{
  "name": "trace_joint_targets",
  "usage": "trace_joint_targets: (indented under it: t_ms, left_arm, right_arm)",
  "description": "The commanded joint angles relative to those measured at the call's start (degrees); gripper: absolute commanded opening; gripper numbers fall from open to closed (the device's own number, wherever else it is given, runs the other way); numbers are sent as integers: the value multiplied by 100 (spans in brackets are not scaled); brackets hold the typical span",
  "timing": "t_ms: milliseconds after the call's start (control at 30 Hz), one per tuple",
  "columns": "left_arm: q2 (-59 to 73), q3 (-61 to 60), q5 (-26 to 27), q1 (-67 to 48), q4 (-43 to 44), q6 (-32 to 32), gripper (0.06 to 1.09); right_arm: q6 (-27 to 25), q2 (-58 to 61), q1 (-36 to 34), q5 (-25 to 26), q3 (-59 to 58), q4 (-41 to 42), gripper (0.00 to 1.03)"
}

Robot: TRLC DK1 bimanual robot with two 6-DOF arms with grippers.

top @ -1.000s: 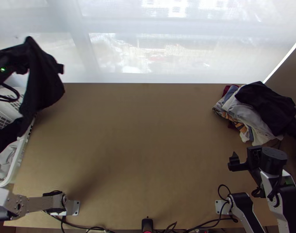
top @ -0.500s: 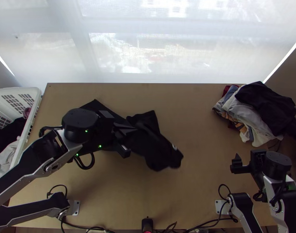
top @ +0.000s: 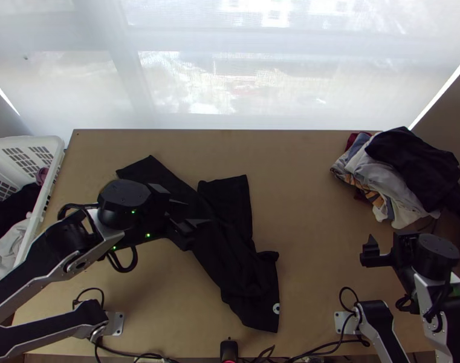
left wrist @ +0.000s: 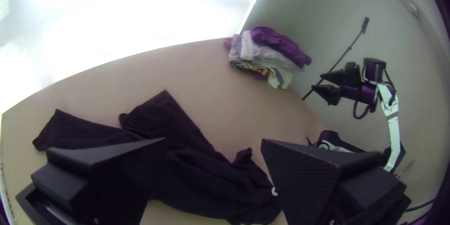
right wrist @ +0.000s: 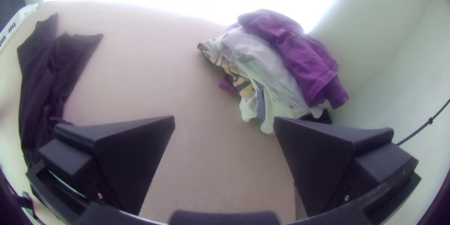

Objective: Fold the t-shirt

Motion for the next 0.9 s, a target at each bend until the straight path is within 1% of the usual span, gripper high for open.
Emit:
trace_joint_targets:
  t_ms: [0, 133, 200, 400, 500, 567, 667, 800, 867]
  left_arm:
    - [-181, -656, -1, 1035, 55, 254, 103]
    - [-207, -875, -1, 1633, 82, 298, 103]
    - [-234, -919, -1, 2037, 64, 351, 103]
    - [-339, -954, -1, 3303, -209, 545, 103]
    - [-339, -998, -1, 3927, -270, 527, 103]
    - [-365, -990, -1, 4296, -340, 448, 103]
    - [-506, -990, -1, 4736, -499, 307, 103]
    - [-796, -1042, -1, 5114, -753, 123, 103]
    - [-963, -1148, -1, 5263, -841, 44, 103]
  right_arm:
    - [-47, 541, 415, -42, 589, 50, 98]
    - [-73, 998, 898, -183, 958, -20, 98]
    - [-73, 1147, 1276, -262, 940, -64, 98]
    - [-73, 1252, 2682, -596, 167, -196, 98]
    - [-117, 1235, 3333, -640, -343, -134, 98]
    - [-187, 1270, 3658, -728, -554, 24, 98]
    - [-249, 1630, 4115, -842, -739, 288, 98]
    - [-521, 2298, 4212, -1185, -879, 1087, 98]
    - [-530, 2711, 4212, -1343, -906, 1518, 98]
